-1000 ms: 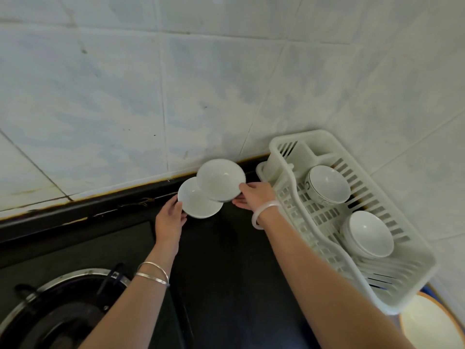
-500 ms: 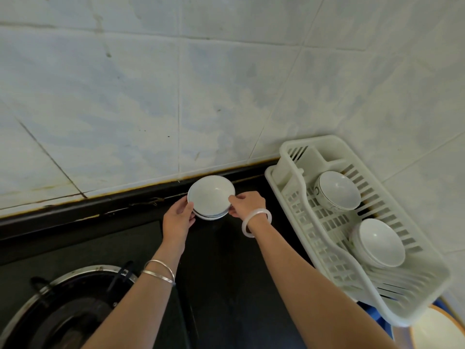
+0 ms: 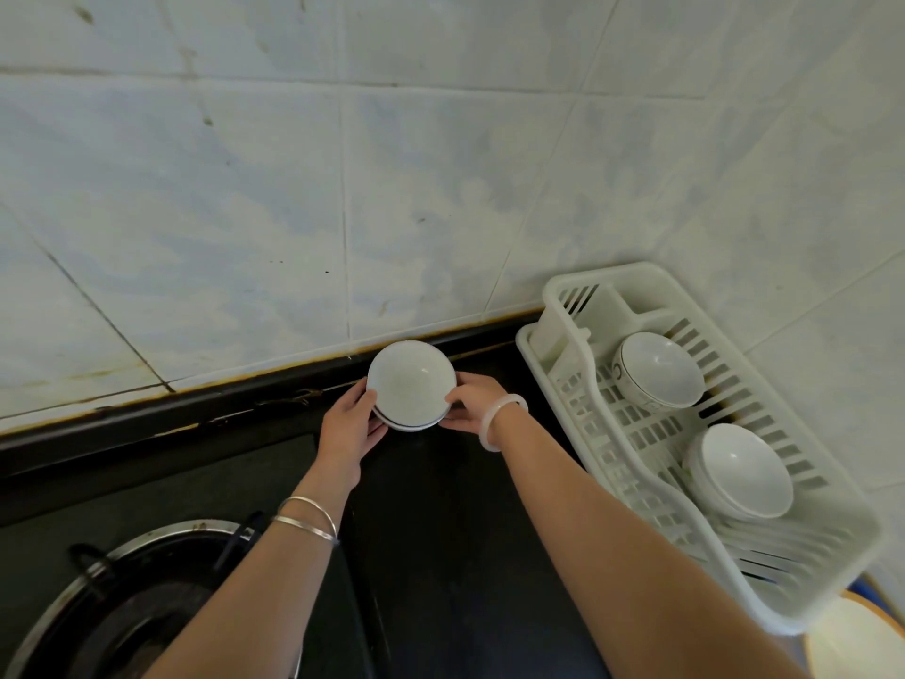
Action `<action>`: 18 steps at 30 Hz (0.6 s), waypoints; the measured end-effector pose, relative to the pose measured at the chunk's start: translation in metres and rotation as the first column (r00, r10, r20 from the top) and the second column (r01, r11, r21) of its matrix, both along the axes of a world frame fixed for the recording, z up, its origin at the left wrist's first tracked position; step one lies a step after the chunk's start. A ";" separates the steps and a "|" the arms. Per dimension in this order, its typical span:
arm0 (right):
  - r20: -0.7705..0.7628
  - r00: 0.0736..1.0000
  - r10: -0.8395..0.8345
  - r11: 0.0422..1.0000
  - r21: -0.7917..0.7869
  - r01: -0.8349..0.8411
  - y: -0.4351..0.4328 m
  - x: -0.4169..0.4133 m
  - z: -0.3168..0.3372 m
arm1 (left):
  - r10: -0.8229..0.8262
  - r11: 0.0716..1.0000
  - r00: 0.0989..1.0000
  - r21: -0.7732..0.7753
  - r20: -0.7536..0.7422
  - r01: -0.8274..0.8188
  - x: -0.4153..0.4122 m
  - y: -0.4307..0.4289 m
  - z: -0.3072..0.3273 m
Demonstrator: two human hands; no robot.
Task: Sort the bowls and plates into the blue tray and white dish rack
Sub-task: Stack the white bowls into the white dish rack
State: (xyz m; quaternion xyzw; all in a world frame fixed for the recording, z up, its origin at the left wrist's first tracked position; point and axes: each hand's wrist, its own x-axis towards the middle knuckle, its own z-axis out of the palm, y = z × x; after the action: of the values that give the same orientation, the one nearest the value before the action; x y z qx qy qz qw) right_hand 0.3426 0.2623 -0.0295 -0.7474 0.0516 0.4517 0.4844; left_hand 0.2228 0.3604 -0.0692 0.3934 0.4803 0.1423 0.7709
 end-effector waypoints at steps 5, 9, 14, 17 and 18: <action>0.053 0.999 -0.006 1.000 0.014 0.005 -0.015 -0.002 0.002 | -0.096 0.994 0.995 0.047 0.034 0.095 -0.003 -0.005 0.010; 0.064 0.995 -0.076 0.993 0.100 0.069 -0.040 0.003 0.019 | -0.180 0.980 0.982 0.094 0.066 0.173 0.008 -0.013 0.032; 0.130 0.977 -0.168 0.974 0.176 0.145 -0.087 0.021 0.061 | -0.311 0.945 0.941 0.146 0.130 0.292 0.039 -0.041 0.077; 0.169 0.951 -0.260 0.953 0.203 0.224 -0.122 0.034 0.087 | -0.405 0.912 0.899 0.153 0.169 0.382 0.064 -0.068 0.103; 0.186 0.940 -0.286 0.947 0.206 0.248 -0.135 0.038 0.095 | -0.439 0.896 0.882 0.161 0.174 0.414 0.073 -0.077 0.110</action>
State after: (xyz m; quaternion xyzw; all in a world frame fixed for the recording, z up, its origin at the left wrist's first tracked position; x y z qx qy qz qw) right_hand 0.3803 0.1276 0.0653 -0.7310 0.0596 0.3014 0.6094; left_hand 0.2956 0.2833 0.0407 0.5177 0.2902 0.0373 0.8040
